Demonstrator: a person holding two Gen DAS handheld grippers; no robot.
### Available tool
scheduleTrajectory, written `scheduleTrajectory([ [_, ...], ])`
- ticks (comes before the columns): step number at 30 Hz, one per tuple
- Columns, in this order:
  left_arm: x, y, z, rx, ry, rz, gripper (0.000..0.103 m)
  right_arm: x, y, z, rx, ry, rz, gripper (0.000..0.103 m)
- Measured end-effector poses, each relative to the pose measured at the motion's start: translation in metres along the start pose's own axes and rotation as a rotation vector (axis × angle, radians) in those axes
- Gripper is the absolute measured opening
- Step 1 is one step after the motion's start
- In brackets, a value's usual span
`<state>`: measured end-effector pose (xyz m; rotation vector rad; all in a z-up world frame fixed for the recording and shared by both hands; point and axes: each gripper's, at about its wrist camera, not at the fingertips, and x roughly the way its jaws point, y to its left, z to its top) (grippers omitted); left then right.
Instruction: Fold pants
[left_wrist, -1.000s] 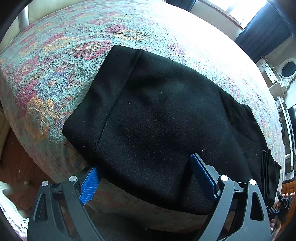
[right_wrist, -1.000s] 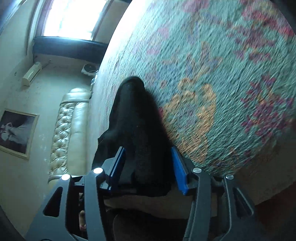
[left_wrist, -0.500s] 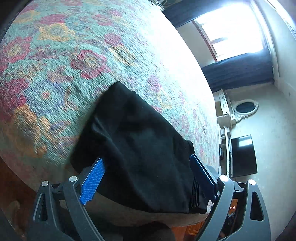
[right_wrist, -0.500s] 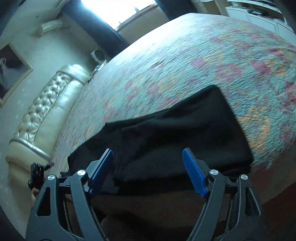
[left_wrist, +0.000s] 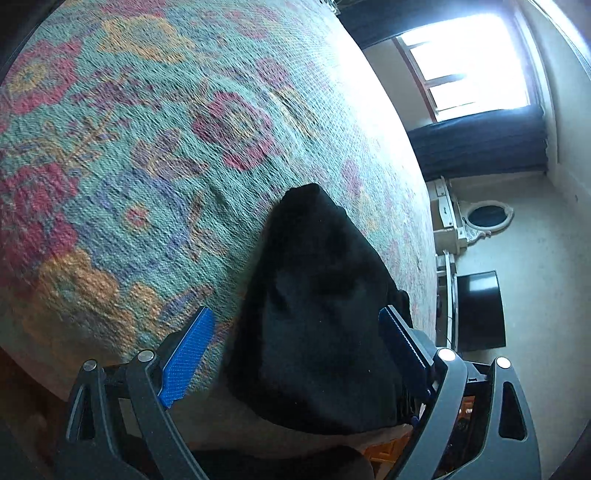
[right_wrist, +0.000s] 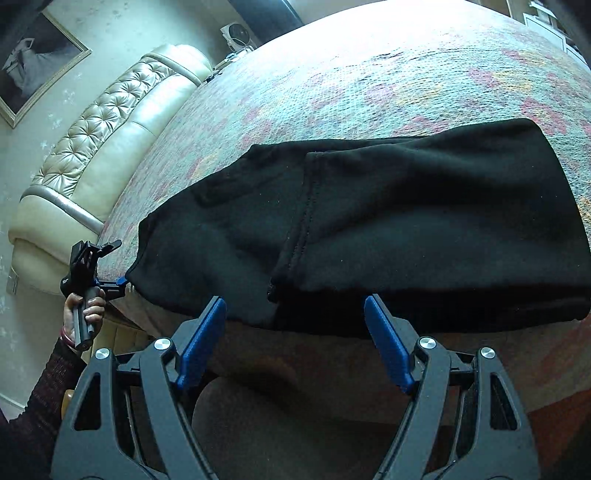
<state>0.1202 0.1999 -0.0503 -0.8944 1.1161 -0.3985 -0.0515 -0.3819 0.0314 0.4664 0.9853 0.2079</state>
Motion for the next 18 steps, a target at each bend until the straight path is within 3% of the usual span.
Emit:
scheduleTrajectory([
  [5, 0.008, 0.005, 0.003, 0.047, 0.054, -0.075, 0.088, 0.004, 0.000, -0.002, 0.021, 0.014, 0.022, 0.077],
  [7, 0.012, -0.001, 0.001, 0.062, 0.081, -0.110, 0.073, 0.007, 0.002, -0.003, 0.019, 0.024, 0.022, 0.077],
  [9, 0.024, -0.002, -0.001, 0.059, 0.120, -0.087, 0.051, 0.009, 0.003, -0.003, 0.016, 0.033, 0.025, 0.077],
  [11, 0.033, -0.004, -0.004, 0.079, 0.133, -0.066, 0.047, 0.013, 0.005, -0.005, 0.015, 0.043, 0.033, 0.077],
  [14, 0.039, -0.009, -0.005, 0.074, 0.170, -0.102, 0.040, 0.017, 0.007, -0.007, 0.012, 0.057, 0.038, 0.077],
  [18, 0.048, -0.020, -0.011, 0.114, 0.188, -0.075, 0.040, 0.020, 0.009, -0.008, 0.016, 0.064, 0.045, 0.077],
])
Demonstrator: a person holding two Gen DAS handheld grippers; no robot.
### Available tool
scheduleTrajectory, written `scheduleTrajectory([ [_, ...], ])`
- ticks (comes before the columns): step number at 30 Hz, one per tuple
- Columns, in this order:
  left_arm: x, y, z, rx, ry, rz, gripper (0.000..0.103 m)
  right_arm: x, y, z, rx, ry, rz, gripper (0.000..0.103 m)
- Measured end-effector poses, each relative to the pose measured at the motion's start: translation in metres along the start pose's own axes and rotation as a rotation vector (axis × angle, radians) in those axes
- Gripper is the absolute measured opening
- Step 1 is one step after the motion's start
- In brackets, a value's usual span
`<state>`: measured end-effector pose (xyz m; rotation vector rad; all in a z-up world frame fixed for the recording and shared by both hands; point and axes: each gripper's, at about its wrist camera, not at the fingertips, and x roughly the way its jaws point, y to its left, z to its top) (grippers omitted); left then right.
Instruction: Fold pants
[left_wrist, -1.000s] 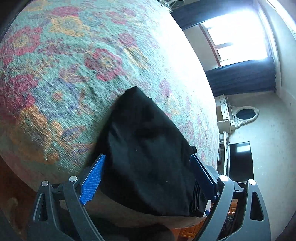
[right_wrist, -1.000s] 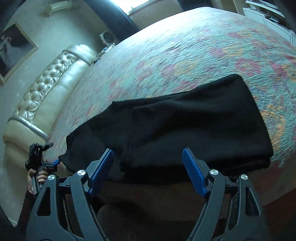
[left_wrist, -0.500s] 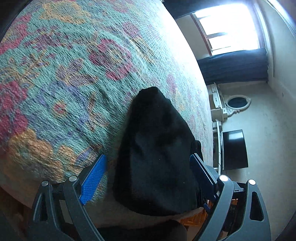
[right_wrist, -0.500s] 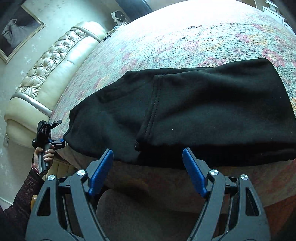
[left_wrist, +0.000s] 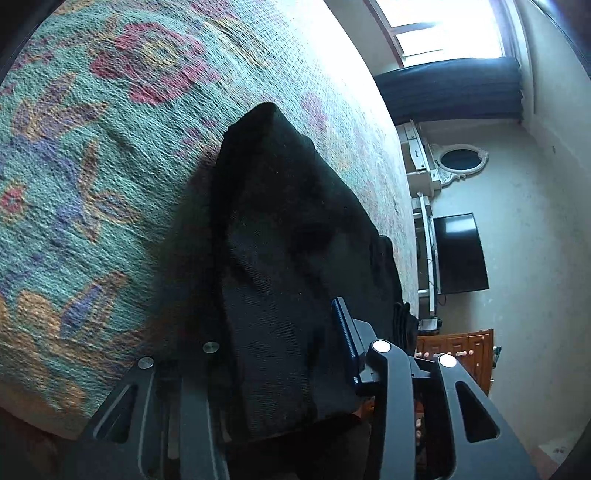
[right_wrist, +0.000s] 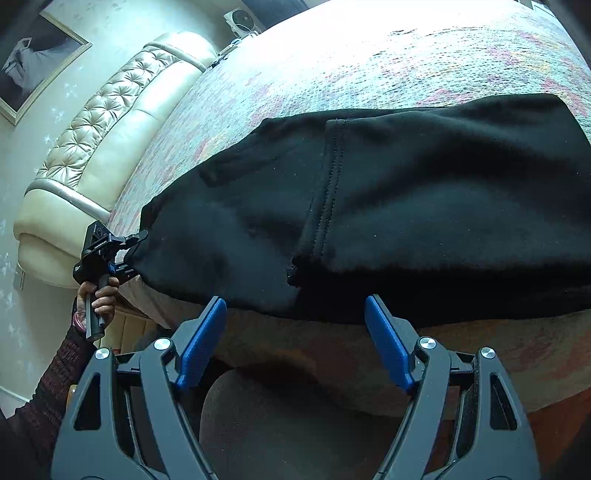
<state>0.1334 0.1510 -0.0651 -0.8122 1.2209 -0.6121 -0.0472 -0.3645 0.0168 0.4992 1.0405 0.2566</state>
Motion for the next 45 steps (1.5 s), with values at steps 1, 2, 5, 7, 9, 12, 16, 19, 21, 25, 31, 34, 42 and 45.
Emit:
scheduleTrajectory([
  [1, 0.005, -0.001, 0.001, -0.007, -0.007, 0.007, 0.040, 0.001, 0.000, 0.000, 0.002, 0.001, 0.001, 0.077],
  [2, 0.005, 0.001, 0.002, -0.022, -0.016, 0.000, 0.040, 0.001, 0.000, 0.000, 0.003, 0.001, 0.002, 0.077],
  [5, 0.003, 0.003, 0.004, -0.041, -0.019, -0.010, 0.029, 0.000, 0.000, 0.000, 0.010, 0.001, 0.008, 0.077],
  [7, 0.000, 0.009, 0.002, -0.085, -0.018, -0.028, 0.020, -0.001, -0.001, -0.001, 0.022, 0.002, 0.020, 0.077],
  [9, -0.005, 0.013, -0.002, -0.131, -0.028, -0.063, 0.017, -0.002, -0.002, -0.001, 0.030, -0.002, 0.023, 0.077],
  [12, -0.015, -0.010, 0.000, -0.082, -0.059, -0.077, 0.016, -0.004, -0.002, 0.000, 0.032, -0.012, 0.025, 0.077],
  [16, -0.029, -0.056, 0.001, -0.008, -0.103, -0.126, 0.016, -0.011, 0.000, 0.002, 0.029, -0.041, 0.033, 0.077],
  [19, -0.024, -0.111, -0.002, 0.111, -0.124, -0.117, 0.016, -0.016, 0.000, 0.004, 0.035, -0.063, 0.036, 0.077],
  [21, -0.013, -0.147, -0.008, 0.188, -0.118, -0.115, 0.016, -0.019, -0.001, 0.005, 0.042, -0.080, 0.038, 0.077],
  [25, 0.032, -0.221, -0.023, 0.332, -0.060, -0.072, 0.016, -0.033, -0.005, 0.009, 0.064, -0.149, 0.036, 0.077],
  [31, 0.131, -0.286, -0.067, 0.559, 0.060, 0.081, 0.016, -0.055, -0.024, 0.018, 0.149, -0.251, 0.031, 0.077],
  [34, 0.186, -0.289, -0.078, 0.580, 0.126, 0.152, 0.016, -0.064, -0.039, 0.022, 0.214, -0.293, 0.035, 0.077],
  [42, 0.247, -0.271, -0.099, 0.523, 0.180, 0.222, 0.036, -0.068, -0.068, 0.025, 0.343, -0.314, 0.064, 0.078],
  [45, 0.223, -0.262, -0.103, 0.455, 0.177, 0.130, 0.064, -0.066, -0.074, 0.023, 0.375, -0.297, 0.084, 0.078],
])
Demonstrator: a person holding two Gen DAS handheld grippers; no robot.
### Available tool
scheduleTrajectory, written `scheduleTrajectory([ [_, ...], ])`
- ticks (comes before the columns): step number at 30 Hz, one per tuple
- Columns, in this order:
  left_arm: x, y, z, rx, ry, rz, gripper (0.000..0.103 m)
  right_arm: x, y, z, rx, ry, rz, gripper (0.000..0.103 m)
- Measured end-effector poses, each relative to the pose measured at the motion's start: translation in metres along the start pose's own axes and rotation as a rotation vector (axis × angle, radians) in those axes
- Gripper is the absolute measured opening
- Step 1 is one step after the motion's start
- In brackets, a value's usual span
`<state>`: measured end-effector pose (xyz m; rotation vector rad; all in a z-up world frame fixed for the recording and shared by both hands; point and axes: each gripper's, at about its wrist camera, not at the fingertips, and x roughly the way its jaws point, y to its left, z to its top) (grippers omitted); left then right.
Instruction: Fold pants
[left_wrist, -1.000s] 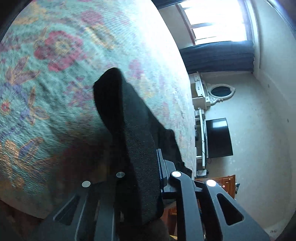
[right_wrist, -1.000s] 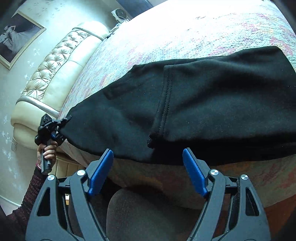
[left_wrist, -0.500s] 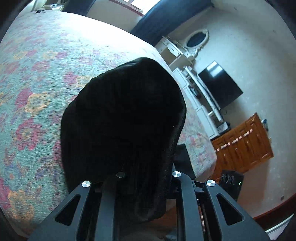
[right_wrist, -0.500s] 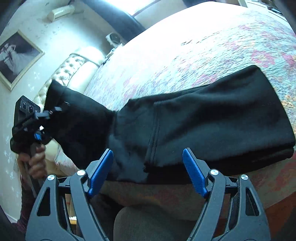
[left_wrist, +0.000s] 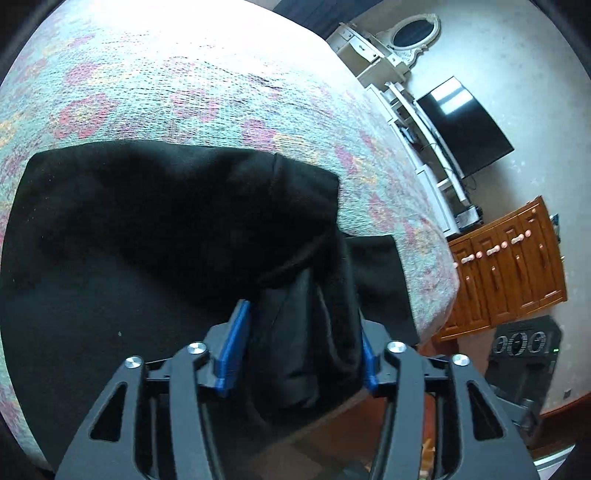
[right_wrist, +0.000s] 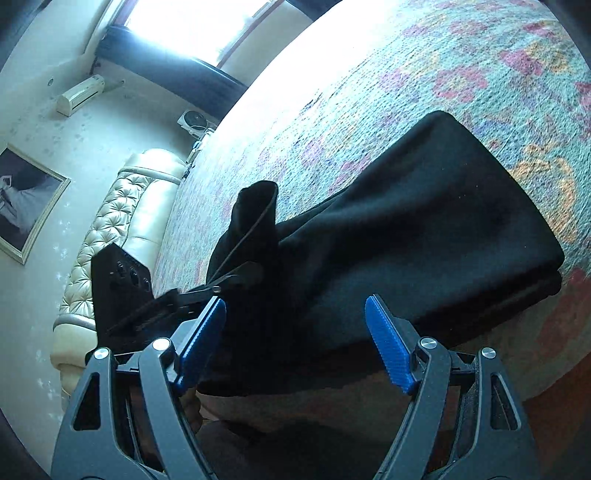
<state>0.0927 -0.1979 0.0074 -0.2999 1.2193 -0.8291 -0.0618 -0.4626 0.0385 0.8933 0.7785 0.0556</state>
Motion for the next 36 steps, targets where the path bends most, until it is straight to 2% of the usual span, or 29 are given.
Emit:
scheduleTrajectory([
  [3, -0.026, 0.006, -0.014, -0.077, -0.021, -0.088, 0.073, 0.003, -0.005, 0.000, 0.022, 0.026, 0.011, 0.078],
  [5, -0.046, 0.012, -0.023, -0.097, -0.043, -0.097, 0.076, 0.009, -0.008, 0.000, 0.027, 0.057, 0.008, 0.079],
  [8, -0.066, 0.021, -0.030, -0.086, -0.068, -0.002, 0.077, 0.019, -0.014, 0.008, 0.030, 0.098, 0.017, 0.079],
  [11, -0.094, 0.056, -0.039, -0.128, -0.110, 0.087, 0.077, 0.030, -0.014, 0.017, 0.014, 0.121, 0.035, 0.079],
  [16, -0.118, 0.126, -0.061, -0.241, -0.140, 0.185, 0.077, 0.064, -0.002, 0.031, -0.050, 0.191, 0.042, 0.079],
  [18, -0.113, 0.140, -0.062, -0.276, -0.130, 0.203, 0.077, 0.076, 0.008, 0.031, -0.088, 0.228, 0.052, 0.078],
  [20, -0.103, 0.147, -0.059, -0.304, -0.104, 0.191, 0.077, 0.088, 0.017, 0.029, -0.114, 0.273, 0.084, 0.064],
  [22, -0.104, 0.151, -0.059, -0.306, -0.104, 0.184, 0.077, 0.100, 0.019, 0.024, -0.108, 0.309, 0.080, 0.041],
  [23, -0.102, 0.152, -0.059, -0.301, -0.106, 0.191, 0.077, 0.103, 0.020, 0.022, -0.119, 0.319, 0.065, 0.033],
  [25, -0.100, 0.155, -0.058, -0.310, -0.118, 0.166, 0.082, 0.105, 0.022, 0.021, -0.144, 0.316, 0.048, 0.023],
  [27, -0.099, 0.161, -0.060, -0.342, -0.144, 0.107, 0.089, 0.099, 0.031, 0.021, -0.175, 0.300, 0.047, 0.018],
  [29, -0.098, 0.168, -0.062, -0.380, -0.163, 0.071, 0.090, 0.087, 0.043, 0.024, -0.230, 0.265, 0.051, 0.013],
  [34, -0.101, 0.153, -0.059, -0.361, -0.156, 0.099, 0.090, 0.040, 0.070, 0.038, -0.367, 0.156, 0.045, 0.009],
  [36, -0.097, 0.143, -0.058, -0.355, -0.156, 0.069, 0.090, 0.024, 0.069, 0.046, -0.390, 0.118, 0.029, 0.009],
])
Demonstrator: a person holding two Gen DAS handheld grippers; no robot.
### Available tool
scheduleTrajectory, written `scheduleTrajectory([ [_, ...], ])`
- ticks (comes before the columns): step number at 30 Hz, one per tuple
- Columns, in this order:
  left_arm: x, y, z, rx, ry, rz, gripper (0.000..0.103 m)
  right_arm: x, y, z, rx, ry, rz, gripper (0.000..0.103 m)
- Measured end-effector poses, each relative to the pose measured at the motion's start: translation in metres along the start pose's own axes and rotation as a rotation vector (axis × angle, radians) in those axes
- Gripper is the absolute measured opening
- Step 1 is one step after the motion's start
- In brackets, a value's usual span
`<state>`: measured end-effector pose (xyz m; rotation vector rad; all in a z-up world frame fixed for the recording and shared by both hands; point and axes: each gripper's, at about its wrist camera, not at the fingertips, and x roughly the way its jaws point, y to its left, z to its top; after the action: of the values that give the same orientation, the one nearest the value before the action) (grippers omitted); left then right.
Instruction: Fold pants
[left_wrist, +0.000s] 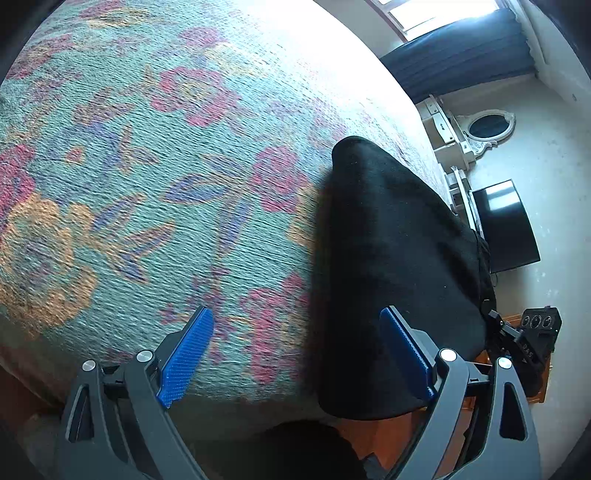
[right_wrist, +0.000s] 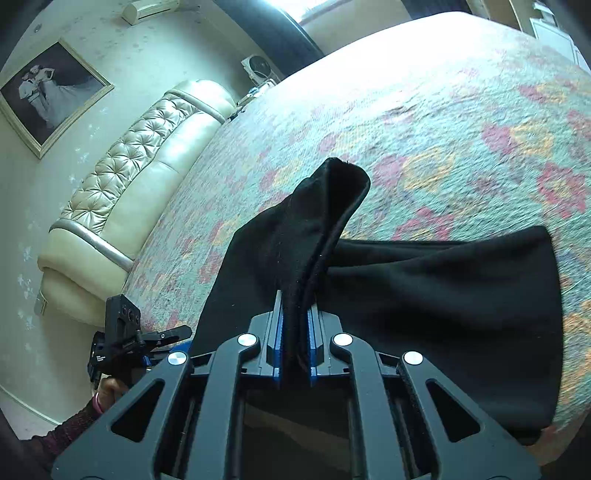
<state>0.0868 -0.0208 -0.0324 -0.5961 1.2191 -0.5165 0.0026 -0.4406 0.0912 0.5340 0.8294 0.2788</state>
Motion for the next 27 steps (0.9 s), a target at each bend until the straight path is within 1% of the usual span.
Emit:
scheduleTrajectory([
  [2, 0.007, -0.013, -0.004, 0.005, 0.020, -0.036, 0.090, -0.018, -0.011, 0.003, 0.009, -0.031, -0.027, 0.009],
  [4, 0.014, -0.023, -0.008, 0.014, 0.032, -0.057, 0.090, -0.034, -0.028, 0.007, 0.035, -0.057, -0.056, 0.009],
  [7, 0.029, -0.042, -0.011, 0.043, 0.057, -0.073, 0.090, -0.058, -0.060, 0.007, 0.076, -0.090, -0.108, 0.009],
  [9, 0.037, -0.055, -0.011, 0.065, 0.066, -0.078, 0.090, -0.067, -0.081, 0.002, 0.108, -0.094, -0.127, 0.008],
  [11, 0.047, -0.064, -0.012, 0.072, 0.082, -0.087, 0.090, -0.071, -0.099, -0.004, 0.129, -0.090, -0.143, 0.008],
  [14, 0.060, -0.071, -0.014, 0.065, 0.111, -0.096, 0.090, -0.062, -0.124, -0.017, 0.184, -0.060, -0.155, 0.007],
  [17, 0.068, -0.073, -0.016, 0.072, 0.121, -0.075, 0.090, -0.051, -0.146, -0.032, 0.225, -0.045, -0.149, 0.007],
  [20, 0.070, -0.074, -0.020, 0.085, 0.117, -0.067, 0.090, -0.049, -0.156, -0.038, 0.260, -0.046, -0.120, 0.008],
  [24, 0.068, -0.075, -0.021, 0.066, 0.111, -0.092, 0.090, -0.052, -0.155, -0.041, 0.256, -0.053, -0.117, 0.007],
  [27, 0.064, -0.069, -0.021, 0.029, 0.114, -0.135, 0.090, -0.058, -0.157, -0.041, 0.253, -0.062, -0.124, 0.007],
])
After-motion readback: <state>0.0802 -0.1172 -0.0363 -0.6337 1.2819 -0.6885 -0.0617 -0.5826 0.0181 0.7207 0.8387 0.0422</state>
